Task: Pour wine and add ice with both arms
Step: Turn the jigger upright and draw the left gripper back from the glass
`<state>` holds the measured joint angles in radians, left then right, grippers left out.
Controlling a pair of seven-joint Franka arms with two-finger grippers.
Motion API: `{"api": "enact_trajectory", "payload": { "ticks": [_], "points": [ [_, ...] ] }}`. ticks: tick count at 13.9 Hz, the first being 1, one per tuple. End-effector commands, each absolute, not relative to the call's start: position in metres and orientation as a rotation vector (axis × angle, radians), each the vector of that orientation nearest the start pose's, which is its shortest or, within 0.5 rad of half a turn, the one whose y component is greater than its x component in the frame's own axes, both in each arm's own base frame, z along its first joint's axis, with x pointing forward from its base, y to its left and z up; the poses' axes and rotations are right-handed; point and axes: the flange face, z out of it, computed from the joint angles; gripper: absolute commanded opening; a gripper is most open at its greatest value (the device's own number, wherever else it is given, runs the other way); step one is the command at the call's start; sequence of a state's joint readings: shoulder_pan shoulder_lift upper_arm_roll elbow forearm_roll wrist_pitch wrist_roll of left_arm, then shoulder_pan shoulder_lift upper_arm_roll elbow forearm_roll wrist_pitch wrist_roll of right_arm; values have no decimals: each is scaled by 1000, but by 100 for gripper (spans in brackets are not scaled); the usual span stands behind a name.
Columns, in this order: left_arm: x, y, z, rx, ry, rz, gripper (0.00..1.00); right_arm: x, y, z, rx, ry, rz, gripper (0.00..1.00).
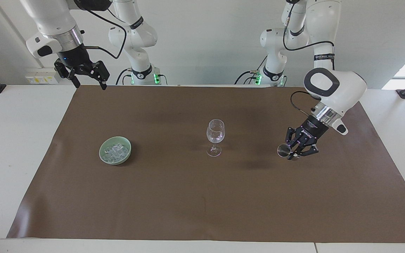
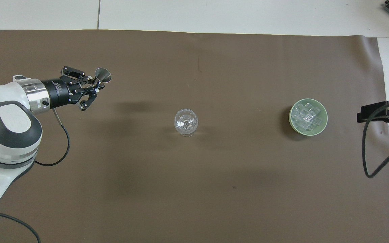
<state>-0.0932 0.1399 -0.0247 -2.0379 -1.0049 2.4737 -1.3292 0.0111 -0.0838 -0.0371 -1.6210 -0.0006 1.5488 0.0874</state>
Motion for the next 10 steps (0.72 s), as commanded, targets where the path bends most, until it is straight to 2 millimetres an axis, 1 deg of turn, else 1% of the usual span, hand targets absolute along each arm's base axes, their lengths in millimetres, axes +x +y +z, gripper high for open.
{"api": "enact_trajectory", "payload": {
  "ticks": [1,4,6,7,9,10],
  "points": [
    [595,-63,402,1355,1975,-402,0,520,-14,646,-3127,146,-7,100],
    [597,-34,393,1346,1988,-455,0,520,-14,646,-3127,146,-7,100],
    [597,-21,385,1353,1982,-497,0,520,-14,646,-3127,146,-7,100],
    [598,-11,380,1335,1965,-529,0,520,-14,646,-3127,146,-7,100],
    [596,3,374,1356,1896,-571,0,519,-15,646,-3127,148,-7,100],
    [594,6,373,1379,1872,-577,0,520,-14,646,-3127,146,-7,100]
  ]
}}
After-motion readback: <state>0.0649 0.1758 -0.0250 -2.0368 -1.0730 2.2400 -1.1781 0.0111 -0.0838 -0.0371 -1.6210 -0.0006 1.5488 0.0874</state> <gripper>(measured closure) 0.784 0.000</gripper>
